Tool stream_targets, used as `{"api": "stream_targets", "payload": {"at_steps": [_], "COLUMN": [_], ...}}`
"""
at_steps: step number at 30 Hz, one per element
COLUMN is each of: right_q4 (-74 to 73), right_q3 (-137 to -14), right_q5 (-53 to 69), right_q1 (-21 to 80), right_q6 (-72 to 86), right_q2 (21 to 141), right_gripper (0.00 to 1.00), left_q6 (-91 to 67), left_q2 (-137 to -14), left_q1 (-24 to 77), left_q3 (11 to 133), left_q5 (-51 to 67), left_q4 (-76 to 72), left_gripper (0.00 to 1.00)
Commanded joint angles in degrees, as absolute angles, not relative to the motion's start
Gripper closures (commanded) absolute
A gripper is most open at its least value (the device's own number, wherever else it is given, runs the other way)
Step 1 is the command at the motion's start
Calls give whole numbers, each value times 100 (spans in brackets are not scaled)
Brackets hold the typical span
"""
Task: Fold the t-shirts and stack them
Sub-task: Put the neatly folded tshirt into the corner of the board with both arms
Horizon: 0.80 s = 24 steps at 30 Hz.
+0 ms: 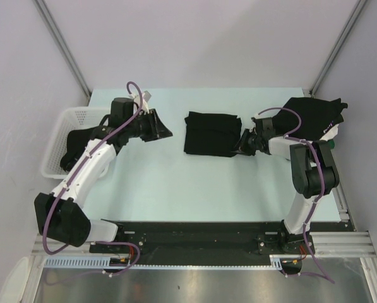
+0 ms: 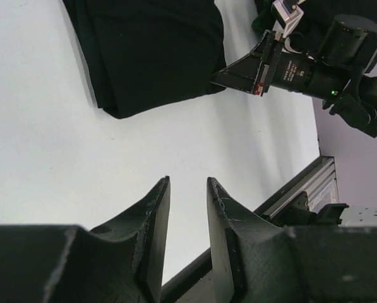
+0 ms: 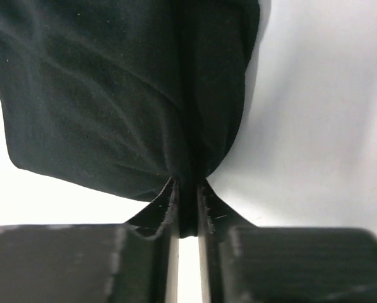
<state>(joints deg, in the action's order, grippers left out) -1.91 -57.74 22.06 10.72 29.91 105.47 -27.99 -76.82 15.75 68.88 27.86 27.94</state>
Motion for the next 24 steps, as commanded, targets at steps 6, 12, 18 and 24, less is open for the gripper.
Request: {"api": "stream_targets", "payload": {"at_steps": [6, 12, 18, 24], "right_q4": [-465, -878, -1721, -2689], "right_q3": [-5713, -5713, -5713, -5713], "right_q5": [2276, 2461, 2548, 2417], "right_q1": [1108, 1291, 1687, 1907], "right_q6": [2883, 2936, 2585, 2180], "right_q2": [10398, 10161, 9722, 9378], "right_gripper": [100, 100, 100, 100], "left_q6": [-2847, -3041, -3111, -3216], "left_q2": [-7996, -8718, -9781, -11097], "left_q1": [1573, 1582, 1573, 1573], "left_q3": [6934, 7110, 7583, 8453], "left_q5": [2567, 2645, 2821, 3172], "left_q4": [2269, 1680, 1091, 853], "left_gripper": [64, 64, 63, 62]}}
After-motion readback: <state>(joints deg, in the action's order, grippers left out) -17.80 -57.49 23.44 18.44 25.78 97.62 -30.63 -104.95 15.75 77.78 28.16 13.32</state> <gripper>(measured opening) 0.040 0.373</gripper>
